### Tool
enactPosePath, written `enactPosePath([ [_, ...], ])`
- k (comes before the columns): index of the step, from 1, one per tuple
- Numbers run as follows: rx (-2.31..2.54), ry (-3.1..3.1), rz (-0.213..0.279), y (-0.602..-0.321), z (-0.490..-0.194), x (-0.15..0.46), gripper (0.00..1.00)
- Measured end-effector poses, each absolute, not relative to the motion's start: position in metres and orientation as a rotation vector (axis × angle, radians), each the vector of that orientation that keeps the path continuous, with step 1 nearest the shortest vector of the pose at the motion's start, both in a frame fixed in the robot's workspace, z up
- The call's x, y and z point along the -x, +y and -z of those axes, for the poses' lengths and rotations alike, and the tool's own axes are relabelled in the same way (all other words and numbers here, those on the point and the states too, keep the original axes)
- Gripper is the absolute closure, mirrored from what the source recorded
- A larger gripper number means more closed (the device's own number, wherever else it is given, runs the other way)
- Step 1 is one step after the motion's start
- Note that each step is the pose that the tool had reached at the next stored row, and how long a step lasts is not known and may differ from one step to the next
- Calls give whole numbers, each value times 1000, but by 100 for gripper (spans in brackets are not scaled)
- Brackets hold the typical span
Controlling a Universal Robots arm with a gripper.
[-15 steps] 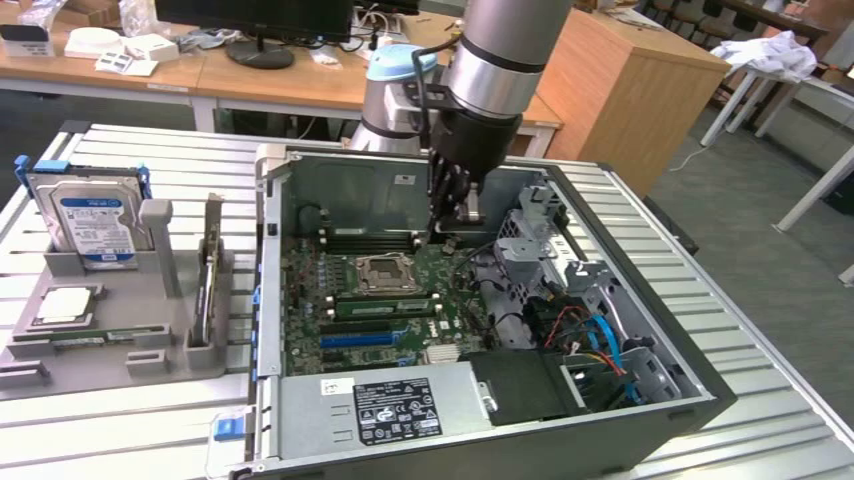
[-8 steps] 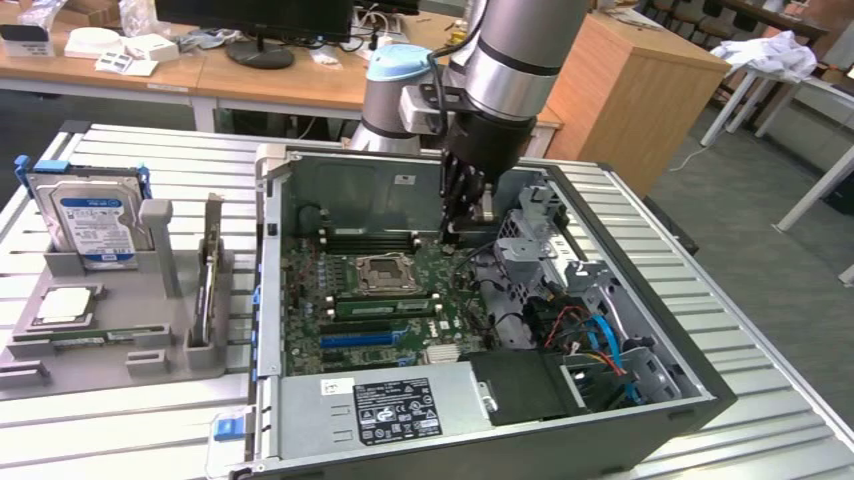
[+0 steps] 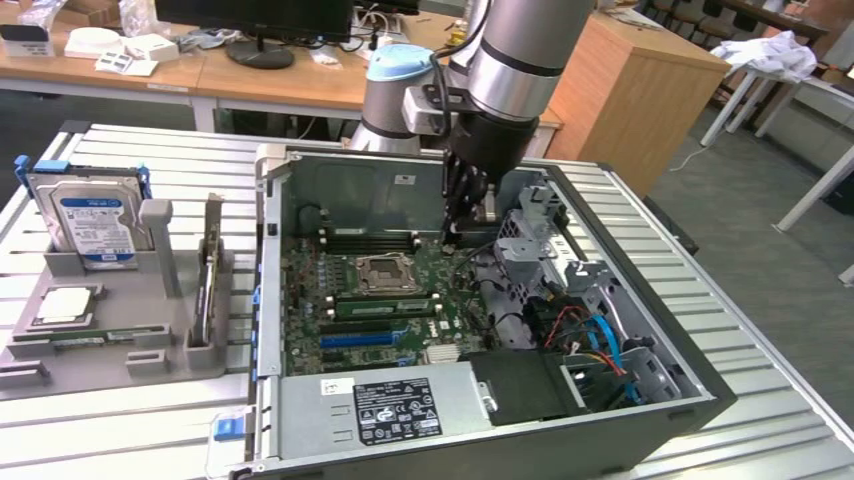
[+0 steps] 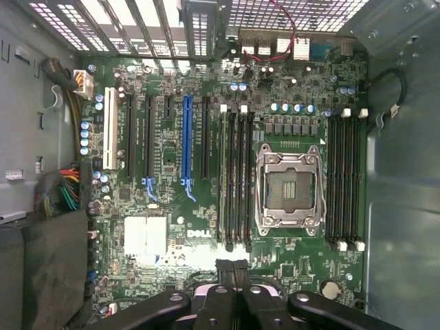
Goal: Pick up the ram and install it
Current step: 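Press down the ram until it locks into place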
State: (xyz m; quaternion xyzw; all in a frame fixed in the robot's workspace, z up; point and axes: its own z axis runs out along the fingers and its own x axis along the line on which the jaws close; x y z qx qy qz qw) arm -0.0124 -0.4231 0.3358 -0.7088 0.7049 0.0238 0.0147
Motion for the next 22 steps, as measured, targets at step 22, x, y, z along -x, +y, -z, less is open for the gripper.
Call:
enactPosePath([
  [22, 2200, 2186, -58, -423, -328, 12, 89],
])
